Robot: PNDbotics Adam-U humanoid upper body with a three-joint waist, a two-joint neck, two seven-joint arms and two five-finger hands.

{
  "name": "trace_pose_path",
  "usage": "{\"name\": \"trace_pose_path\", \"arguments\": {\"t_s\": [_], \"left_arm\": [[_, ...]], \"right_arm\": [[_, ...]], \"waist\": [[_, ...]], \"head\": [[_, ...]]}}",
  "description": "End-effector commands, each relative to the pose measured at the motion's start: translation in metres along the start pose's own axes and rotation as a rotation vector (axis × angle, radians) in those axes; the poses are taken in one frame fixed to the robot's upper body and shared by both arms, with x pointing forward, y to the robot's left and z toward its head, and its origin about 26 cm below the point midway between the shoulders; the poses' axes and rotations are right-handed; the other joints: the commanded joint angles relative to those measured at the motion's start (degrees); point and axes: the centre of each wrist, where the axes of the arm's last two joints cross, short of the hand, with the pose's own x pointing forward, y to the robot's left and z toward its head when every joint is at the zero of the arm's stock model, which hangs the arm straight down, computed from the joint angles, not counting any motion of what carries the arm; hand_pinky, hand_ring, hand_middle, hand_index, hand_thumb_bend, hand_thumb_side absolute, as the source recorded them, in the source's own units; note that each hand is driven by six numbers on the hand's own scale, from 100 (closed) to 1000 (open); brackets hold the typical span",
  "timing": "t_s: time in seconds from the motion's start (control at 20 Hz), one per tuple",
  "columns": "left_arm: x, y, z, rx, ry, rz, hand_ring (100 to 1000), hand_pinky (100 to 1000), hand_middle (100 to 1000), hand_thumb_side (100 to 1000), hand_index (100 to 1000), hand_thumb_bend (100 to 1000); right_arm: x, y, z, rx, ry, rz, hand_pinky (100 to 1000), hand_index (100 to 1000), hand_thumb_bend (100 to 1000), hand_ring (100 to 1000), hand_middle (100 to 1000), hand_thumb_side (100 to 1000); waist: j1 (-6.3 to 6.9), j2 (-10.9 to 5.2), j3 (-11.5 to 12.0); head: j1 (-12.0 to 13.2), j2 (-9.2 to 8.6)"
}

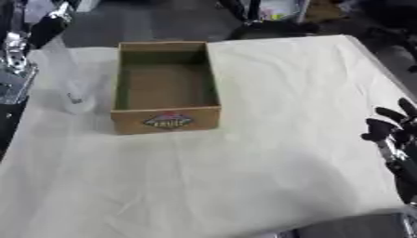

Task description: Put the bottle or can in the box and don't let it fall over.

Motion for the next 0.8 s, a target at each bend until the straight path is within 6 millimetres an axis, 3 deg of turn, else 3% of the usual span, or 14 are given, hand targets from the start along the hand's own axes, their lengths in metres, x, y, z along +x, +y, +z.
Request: {"name": "trace_pose_path", "arguments": {"t_s": [0.05, 0.2, 0.45, 0.65, 0.8], "left_arm": [[0.0074, 0.0144, -0.0065, 0.016, -0.026, -0.008, 841, 692, 777, 576, 853, 419], [0.0060, 0.0134, -0.0060, 0.012, -0.022, 0.005, 823, 672, 751, 521, 835, 359], [0.0043, 0.0119, -0.0052, 0.012, -0.021, 0.033, 731, 614, 616, 272, 765, 100], [0.0033, 0.0108, -0.0043, 0.007, -0.028, 0.052, 594, 577, 471, 121, 666, 100], [0.0038, 0.0113, -0.0041, 0.022, -0.040, 0.071, 466, 478, 321, 235, 548, 100]], "right_arm": [[0.0048, -0.0046, -0.0040, 0.010, -0.018, 0.015, 641, 992, 470, 768, 790, 403], [0.0045, -0.0047, -0.0038, 0.010, -0.017, 0.015, 641, 992, 468, 768, 790, 404], [0.0044, -0.0047, -0.0037, 0.009, -0.017, 0.015, 641, 993, 464, 768, 791, 407], [0.0043, -0.0048, -0.0037, 0.008, -0.016, 0.015, 642, 992, 462, 768, 791, 407], [0.0043, -0.0048, -0.0036, 0.009, -0.016, 0.015, 642, 992, 462, 768, 791, 407]], "waist": [[0.19, -0.62, -0.1], [0.20, -0.69, -0.2], [0.17, -0.73, -0.2], [0.10, -0.75, -0.1], [0.01, -0.77, -0.1]], "head": [[-0.1, -0.50], [-0.2, -0.59], [-0.2, -0.67], [-0.2, -0.67], [-0.3, -0.71]]}}
